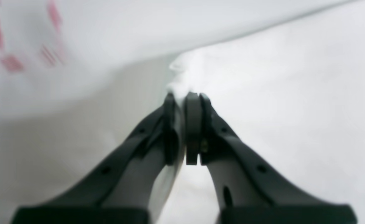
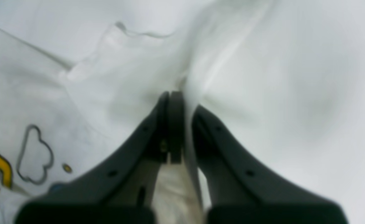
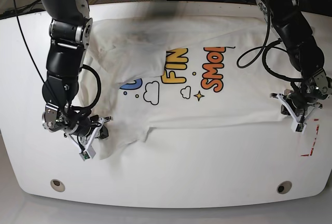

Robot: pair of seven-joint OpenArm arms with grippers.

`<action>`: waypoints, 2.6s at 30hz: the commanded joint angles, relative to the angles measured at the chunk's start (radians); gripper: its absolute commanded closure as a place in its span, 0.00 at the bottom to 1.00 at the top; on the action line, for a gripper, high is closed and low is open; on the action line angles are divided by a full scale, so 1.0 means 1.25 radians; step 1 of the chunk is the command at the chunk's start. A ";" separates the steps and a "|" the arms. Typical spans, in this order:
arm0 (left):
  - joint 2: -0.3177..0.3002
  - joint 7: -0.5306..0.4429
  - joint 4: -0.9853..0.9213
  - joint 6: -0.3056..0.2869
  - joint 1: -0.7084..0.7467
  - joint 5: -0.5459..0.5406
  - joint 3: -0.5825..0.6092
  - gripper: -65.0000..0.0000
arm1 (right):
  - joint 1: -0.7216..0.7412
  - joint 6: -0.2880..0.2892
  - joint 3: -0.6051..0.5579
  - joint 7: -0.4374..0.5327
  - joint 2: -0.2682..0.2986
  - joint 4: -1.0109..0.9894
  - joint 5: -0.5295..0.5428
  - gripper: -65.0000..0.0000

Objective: Fold the T-shirt properly
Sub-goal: 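Lift the hem with both grippers and fold it over toward the shoulders, then lower the folded hem onto the shoulder edge and release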

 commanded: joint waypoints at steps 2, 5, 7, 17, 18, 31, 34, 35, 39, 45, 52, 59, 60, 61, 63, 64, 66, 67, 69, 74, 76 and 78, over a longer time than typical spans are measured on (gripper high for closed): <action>-0.012 -0.010 0.054 0.000 0.003 -0.006 -0.003 1.00 | 0.001 0.004 0.008 -0.065 0.011 0.138 0.011 1.00; -0.012 -0.010 0.091 0.000 0.019 -0.006 -0.003 1.00 | -0.030 0.004 0.009 -0.128 0.014 0.237 0.017 1.00; -0.013 -0.010 0.108 0.000 0.036 -0.006 -0.003 1.00 | -0.052 0.004 0.009 -0.168 0.014 0.306 0.017 1.00; -0.009 -0.010 0.196 0.000 0.125 -0.006 -0.062 1.00 | -0.197 0.004 0.030 -0.324 0.008 0.575 0.019 1.00; -0.012 -0.010 0.207 0.000 0.140 -0.006 -0.062 1.00 | -0.217 0.004 0.042 -0.337 0.005 0.603 0.019 1.00; -0.013 0.023 0.351 0.000 0.297 -0.006 -0.064 1.00 | -0.457 0.004 0.065 -0.382 0.005 0.751 0.094 1.00; -0.014 0.074 0.391 0.000 0.321 -0.006 -0.062 0.93 | -0.498 0.004 0.065 -0.381 0.003 0.749 0.095 1.00; -0.014 0.088 0.402 0.000 0.331 -0.006 -0.062 0.86 | -0.513 0.004 0.065 -0.376 0.003 0.746 0.095 1.00; -0.014 0.115 0.419 0.000 0.370 -0.002 -0.065 0.59 | -0.543 0.004 0.065 -0.375 -0.017 0.729 0.089 1.00; -0.039 0.123 0.423 0.000 0.437 -0.007 -0.062 0.40 | -0.571 0.004 0.101 -0.380 -0.018 0.743 0.097 0.61; -0.071 0.184 0.521 0.000 0.473 -0.075 -0.083 0.40 | -0.591 0.004 0.176 -0.381 -0.023 0.836 0.098 0.40; -0.114 0.228 0.556 0.000 0.485 -0.211 -0.067 0.40 | -0.580 0.004 0.178 -0.381 -0.022 0.835 0.216 0.40; -0.115 0.233 0.555 0.000 0.483 -0.223 -0.068 0.40 | -0.578 0.004 0.178 -0.381 -0.022 0.835 0.233 0.40; -0.115 0.237 0.555 0.000 0.481 -0.237 -0.068 0.40 | -0.578 0.004 0.178 -0.381 -0.022 0.834 0.251 0.40; -0.110 0.242 0.553 0.000 0.455 -0.255 -0.068 0.40 | -0.577 0.004 0.176 -0.381 -0.024 0.832 0.294 0.40; -0.106 0.242 0.550 0.000 0.445 -0.255 -0.067 0.40 | -0.576 0.004 0.175 -0.381 -0.028 0.832 0.309 0.40; -0.074 0.240 0.537 0.000 0.429 -0.254 -0.054 0.40 | -0.568 0.004 0.173 -0.381 -0.059 0.824 0.320 0.40; -0.065 0.240 0.529 0.000 0.427 -0.254 -0.044 0.40 | -0.567 0.004 0.173 -0.381 -0.072 0.814 0.315 0.40; -0.063 0.239 0.522 0.000 0.429 -0.254 -0.023 0.40 | -0.565 0.004 0.173 -0.381 -0.091 0.793 0.300 0.40; -0.065 0.237 0.521 0.000 0.466 -0.252 0.008 0.40 | -0.551 0.004 0.172 -0.366 -0.116 0.710 0.235 0.40; -0.065 0.236 0.521 0.000 0.480 -0.235 0.008 0.40 | -0.543 0.004 0.172 -0.347 -0.118 0.669 0.197 0.40; -0.065 0.232 0.521 0.000 0.483 -0.203 0.013 0.40 | -0.541 0.004 0.172 -0.322 -0.118 0.634 0.164 0.40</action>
